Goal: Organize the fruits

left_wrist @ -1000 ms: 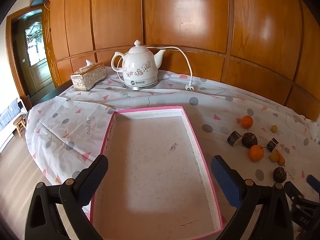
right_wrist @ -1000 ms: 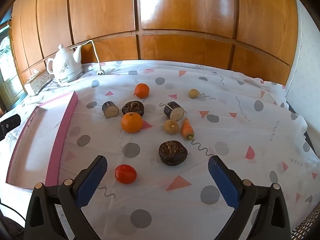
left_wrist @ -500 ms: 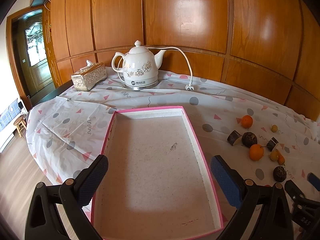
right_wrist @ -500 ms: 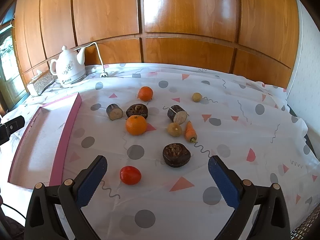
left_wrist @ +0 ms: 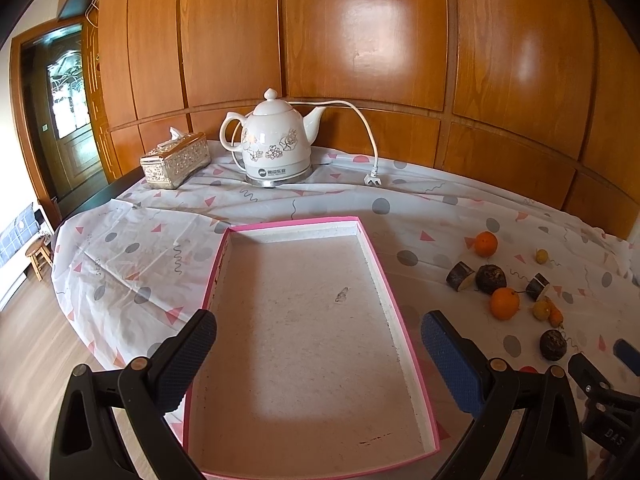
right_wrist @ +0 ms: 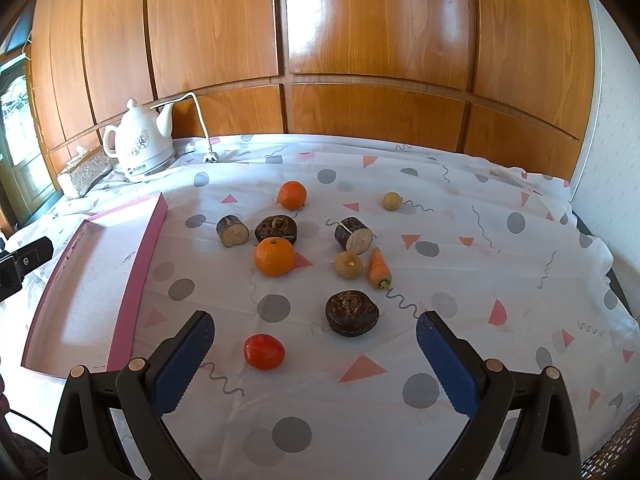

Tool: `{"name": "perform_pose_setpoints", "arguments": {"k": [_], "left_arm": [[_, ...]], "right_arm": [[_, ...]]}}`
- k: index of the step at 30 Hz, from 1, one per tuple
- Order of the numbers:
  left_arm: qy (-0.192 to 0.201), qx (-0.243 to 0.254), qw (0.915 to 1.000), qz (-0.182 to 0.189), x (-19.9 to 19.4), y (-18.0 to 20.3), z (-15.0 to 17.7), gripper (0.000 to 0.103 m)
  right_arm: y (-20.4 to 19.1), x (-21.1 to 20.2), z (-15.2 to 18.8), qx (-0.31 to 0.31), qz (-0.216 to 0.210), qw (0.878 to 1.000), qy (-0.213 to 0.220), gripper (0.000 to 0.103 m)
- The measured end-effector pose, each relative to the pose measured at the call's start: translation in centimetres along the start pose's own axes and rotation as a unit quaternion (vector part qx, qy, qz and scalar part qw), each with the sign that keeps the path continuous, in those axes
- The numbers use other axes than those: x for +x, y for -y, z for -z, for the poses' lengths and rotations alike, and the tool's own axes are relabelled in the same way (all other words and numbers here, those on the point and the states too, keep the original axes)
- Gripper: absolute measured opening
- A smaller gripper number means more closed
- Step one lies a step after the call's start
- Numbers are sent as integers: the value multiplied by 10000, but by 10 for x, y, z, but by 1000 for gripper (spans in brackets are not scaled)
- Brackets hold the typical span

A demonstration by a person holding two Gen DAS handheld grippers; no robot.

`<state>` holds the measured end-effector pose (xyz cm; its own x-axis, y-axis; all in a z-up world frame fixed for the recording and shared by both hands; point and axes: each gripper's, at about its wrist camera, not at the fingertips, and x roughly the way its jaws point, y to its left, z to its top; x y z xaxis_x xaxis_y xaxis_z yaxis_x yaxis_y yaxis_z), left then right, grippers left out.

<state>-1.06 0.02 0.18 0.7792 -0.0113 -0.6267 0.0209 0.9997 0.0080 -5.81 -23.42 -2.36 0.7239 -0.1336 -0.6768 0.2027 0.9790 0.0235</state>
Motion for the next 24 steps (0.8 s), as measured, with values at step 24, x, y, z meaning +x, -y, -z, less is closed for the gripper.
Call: {"name": "perform_pose_setpoints", "arguments": {"k": [24], "left_arm": [[-31,271,9991,338,-3,20,3,103]], "right_arm": [[23,-1,-1,238,148,9996,88,103]]}}
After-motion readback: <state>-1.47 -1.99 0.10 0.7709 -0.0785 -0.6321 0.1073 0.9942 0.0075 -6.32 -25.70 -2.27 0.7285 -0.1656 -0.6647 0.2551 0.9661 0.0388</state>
